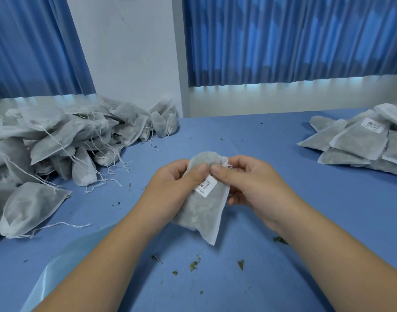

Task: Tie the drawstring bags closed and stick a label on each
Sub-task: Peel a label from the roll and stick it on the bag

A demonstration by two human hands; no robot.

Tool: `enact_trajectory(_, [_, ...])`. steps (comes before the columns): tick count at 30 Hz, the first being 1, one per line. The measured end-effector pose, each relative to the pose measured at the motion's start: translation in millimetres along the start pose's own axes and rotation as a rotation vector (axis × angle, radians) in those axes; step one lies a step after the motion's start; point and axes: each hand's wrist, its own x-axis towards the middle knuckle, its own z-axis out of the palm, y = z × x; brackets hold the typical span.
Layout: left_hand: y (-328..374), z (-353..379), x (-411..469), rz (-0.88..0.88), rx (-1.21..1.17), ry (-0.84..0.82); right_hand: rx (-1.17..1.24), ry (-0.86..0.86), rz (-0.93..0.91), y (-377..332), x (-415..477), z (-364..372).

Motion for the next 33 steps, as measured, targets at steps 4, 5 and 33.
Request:
enact_trajectory(4, [-1.6, -0.4, 1.6, 0.011, 0.004, 0.068, -0.047, -0.049, -0.024, 0.2, -0.8, 1.8])
enact_trajectory(5, [-1.5, 0.3, 2.0, 0.008, -0.001, 0.079, -0.074, -0.07, -0.017, 1.4, -0.7, 2.2])
enact_trajectory(33, [-4.2, 32.5, 13.8, -0.074, -0.069, 0.109, 0.032, 0.055, 0.065, 8.5, -5.8, -26.7])
